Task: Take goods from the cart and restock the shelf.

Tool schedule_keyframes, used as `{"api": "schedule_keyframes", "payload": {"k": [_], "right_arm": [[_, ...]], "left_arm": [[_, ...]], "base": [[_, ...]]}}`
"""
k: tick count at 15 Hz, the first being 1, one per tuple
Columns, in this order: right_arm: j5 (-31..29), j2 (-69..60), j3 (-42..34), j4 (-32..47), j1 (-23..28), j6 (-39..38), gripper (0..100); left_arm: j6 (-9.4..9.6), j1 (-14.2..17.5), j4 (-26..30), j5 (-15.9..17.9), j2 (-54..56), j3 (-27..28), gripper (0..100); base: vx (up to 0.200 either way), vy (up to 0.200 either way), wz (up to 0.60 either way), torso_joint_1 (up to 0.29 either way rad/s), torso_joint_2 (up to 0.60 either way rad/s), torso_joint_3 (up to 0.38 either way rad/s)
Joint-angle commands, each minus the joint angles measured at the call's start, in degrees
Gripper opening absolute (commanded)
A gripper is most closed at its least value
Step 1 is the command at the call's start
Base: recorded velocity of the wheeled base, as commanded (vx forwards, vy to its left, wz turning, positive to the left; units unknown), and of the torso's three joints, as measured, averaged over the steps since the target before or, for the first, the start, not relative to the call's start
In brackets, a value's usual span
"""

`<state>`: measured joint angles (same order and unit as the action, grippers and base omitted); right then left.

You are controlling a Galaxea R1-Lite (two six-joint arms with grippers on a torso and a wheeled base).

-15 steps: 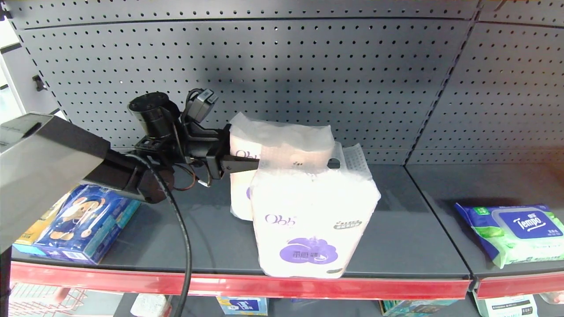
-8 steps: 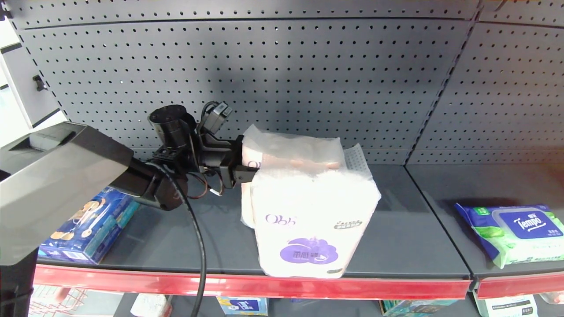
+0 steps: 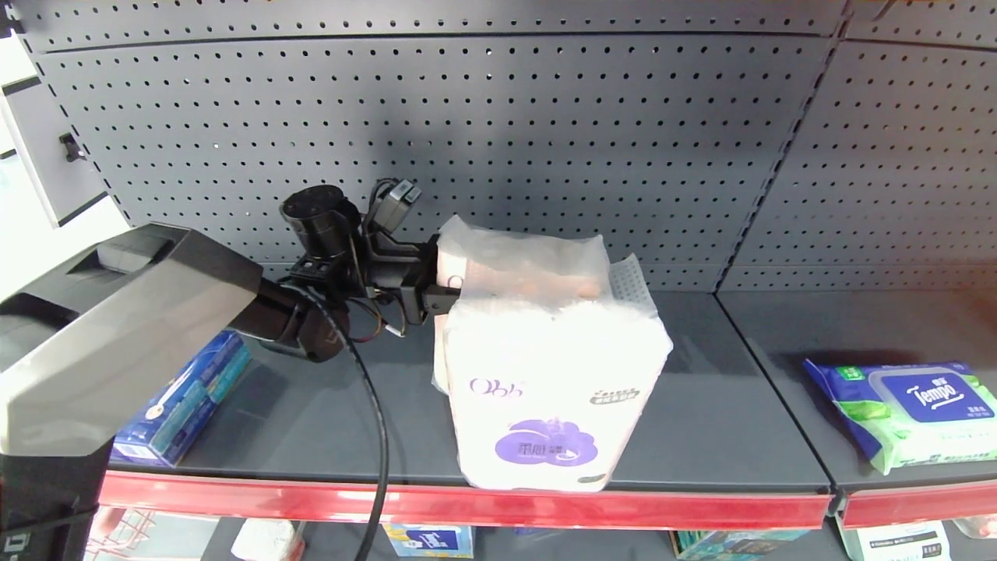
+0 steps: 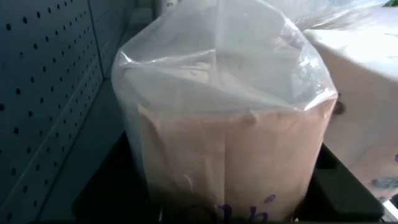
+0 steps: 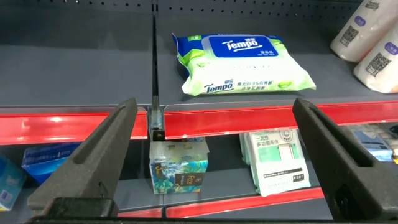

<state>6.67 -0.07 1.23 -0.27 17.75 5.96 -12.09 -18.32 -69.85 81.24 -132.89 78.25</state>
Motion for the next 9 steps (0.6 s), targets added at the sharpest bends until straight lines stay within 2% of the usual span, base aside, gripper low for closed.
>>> {"api": "schedule_keyframes", "payload": {"k": [1, 4, 6, 7, 9], "right_arm": [[0.0, 0.1, 0.0, -0.1, 0.0, 0.0, 100], [0.0, 0.1, 0.0, 0.0, 0.0, -0.1, 100], [0.0, 0.1, 0.1, 0.0, 0.0, -0.1, 100], [0.1, 0.1, 0.1, 0.0, 0.0, -0.1, 100], [0.1, 0.1, 0.1, 0.1, 0.0, -0.1, 100]], "left_arm": [[-1.88, 0.0, -0.1, -0.7, -2.5, 4.5, 0], [-4.08, -0.1, 0.0, -1.3, -3.8, 8.9, 0], [-5.66, -0.1, -0.5, -2.2, -3.7, 9.8, 0], [-7.33, 0.0, -1.4, -2.4, -3.9, 11.7, 0], [-8.91, 0.0, -2.7, -2.6, -3.9, 12.5, 0]], "base": [[0.000, 0.000, 0.00, 0.000, 0.00, 0.000], [0.000, 0.000, 0.00, 0.000, 0.00, 0.000], [0.000, 0.000, 0.00, 0.000, 0.00, 0.000], [0.000, 0.000, 0.00, 0.000, 0.00, 0.000], [0.000, 0.000, 0.00, 0.000, 0.00, 0.000]]}}
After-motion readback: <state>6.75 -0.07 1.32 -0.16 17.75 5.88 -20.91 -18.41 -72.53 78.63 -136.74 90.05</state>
